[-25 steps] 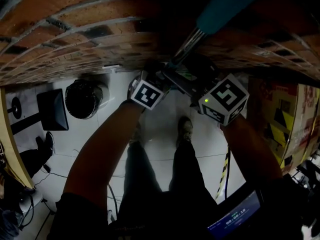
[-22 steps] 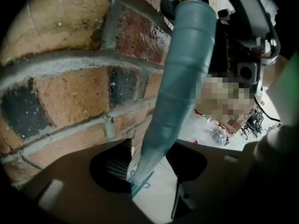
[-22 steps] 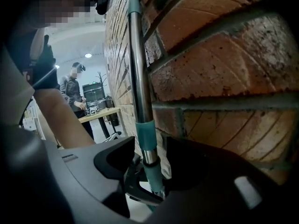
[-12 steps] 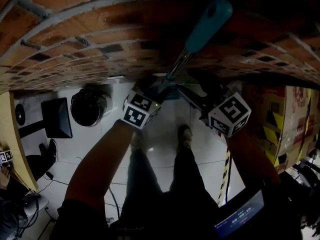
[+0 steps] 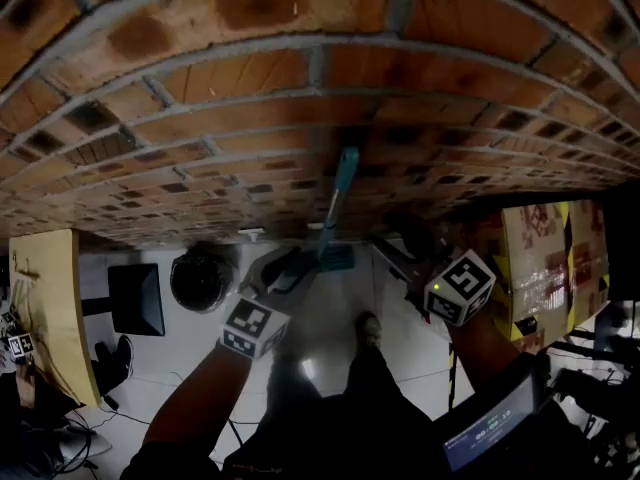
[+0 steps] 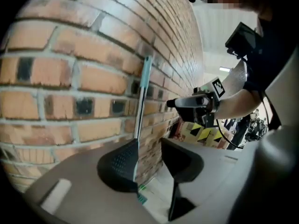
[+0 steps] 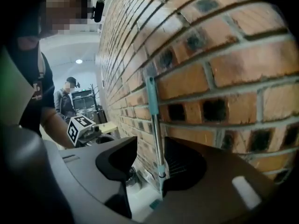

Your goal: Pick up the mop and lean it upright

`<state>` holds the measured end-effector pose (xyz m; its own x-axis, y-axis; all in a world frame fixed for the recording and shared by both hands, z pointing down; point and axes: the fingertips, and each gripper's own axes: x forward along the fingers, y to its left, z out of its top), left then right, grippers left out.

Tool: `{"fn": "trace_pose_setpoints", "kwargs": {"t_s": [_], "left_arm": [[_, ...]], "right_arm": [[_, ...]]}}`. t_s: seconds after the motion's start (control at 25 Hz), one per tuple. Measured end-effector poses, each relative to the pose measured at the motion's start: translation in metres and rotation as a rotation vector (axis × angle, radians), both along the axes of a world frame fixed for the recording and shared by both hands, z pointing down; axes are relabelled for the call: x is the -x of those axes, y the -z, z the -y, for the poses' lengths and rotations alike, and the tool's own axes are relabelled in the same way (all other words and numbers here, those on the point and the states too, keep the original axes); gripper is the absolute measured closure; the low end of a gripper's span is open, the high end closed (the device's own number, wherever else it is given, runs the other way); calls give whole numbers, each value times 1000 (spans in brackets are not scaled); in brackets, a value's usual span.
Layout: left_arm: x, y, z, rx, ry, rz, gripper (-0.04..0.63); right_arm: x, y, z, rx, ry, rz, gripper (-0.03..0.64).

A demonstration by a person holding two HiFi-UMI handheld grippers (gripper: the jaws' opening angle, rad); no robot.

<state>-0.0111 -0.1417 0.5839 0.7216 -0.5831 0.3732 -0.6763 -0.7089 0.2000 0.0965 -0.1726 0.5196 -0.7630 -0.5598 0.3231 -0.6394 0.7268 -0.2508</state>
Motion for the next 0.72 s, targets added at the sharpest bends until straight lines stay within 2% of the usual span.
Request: {"fn": "trace_pose_setpoints", "kwargs": {"t_s": [0.28,0.48,0.72], "left_arm": [[18,164,-19,-78,50,-179,488],[41,257,-19,-167,71,-233,520],[65,321,-42,-195,113,-253,560]], "right_arm": [[-9,126,-38,-30,-37,100,472],[-12,196,-41,-75,-47,94,507],[-1,254,-59,-112,-28,75,585]]}}
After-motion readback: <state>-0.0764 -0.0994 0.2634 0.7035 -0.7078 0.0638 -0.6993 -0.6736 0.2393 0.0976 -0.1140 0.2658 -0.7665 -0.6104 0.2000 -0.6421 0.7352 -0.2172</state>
